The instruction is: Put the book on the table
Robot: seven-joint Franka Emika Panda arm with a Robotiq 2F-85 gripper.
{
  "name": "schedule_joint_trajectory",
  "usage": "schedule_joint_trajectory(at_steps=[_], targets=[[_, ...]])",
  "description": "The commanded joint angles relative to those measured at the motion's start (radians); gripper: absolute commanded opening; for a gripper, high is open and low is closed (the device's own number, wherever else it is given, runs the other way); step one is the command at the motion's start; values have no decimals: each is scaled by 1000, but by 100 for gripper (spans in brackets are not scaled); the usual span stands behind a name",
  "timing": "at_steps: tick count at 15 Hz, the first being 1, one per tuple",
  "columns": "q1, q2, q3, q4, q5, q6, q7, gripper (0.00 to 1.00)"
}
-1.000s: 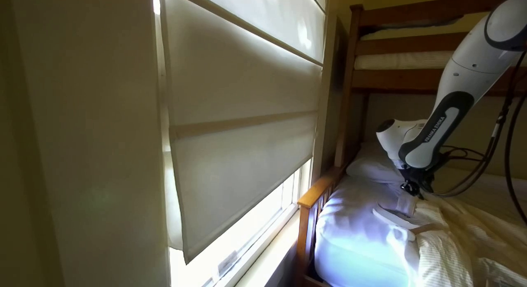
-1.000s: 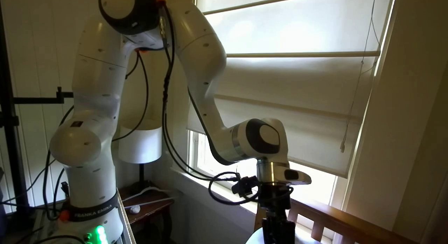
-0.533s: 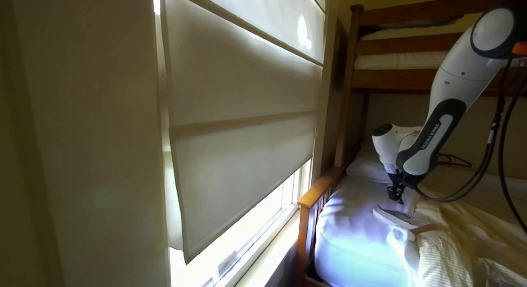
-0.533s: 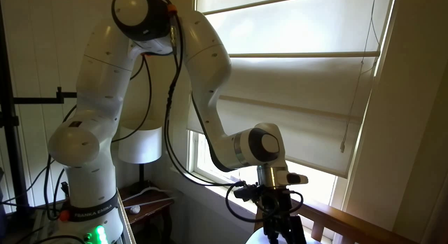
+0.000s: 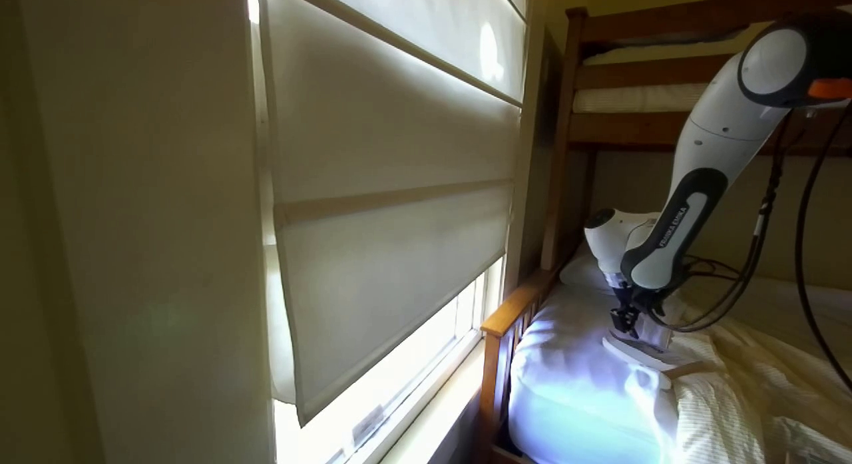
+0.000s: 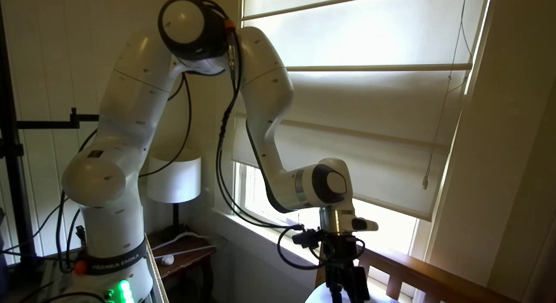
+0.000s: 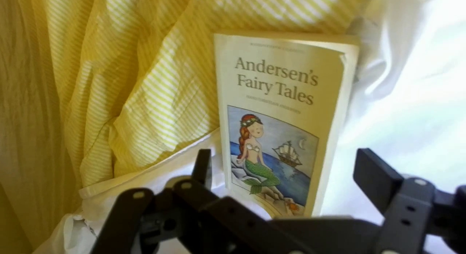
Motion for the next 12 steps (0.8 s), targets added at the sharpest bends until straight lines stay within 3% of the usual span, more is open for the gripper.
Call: schedule_joint_trajectory(at_steps=[1, 4, 8, 9, 10, 12], targets=[[47, 102, 25, 101, 76, -40, 126, 100], [85, 210, -2, 209, 59, -118, 253, 100], [66, 368, 7, 349, 86, -244, 307, 100], [52, 389, 21, 366, 102, -256, 268, 100], [68, 310, 8, 286, 63, -213, 287, 100], [68, 345, 6, 305, 66, -213, 287, 100]])
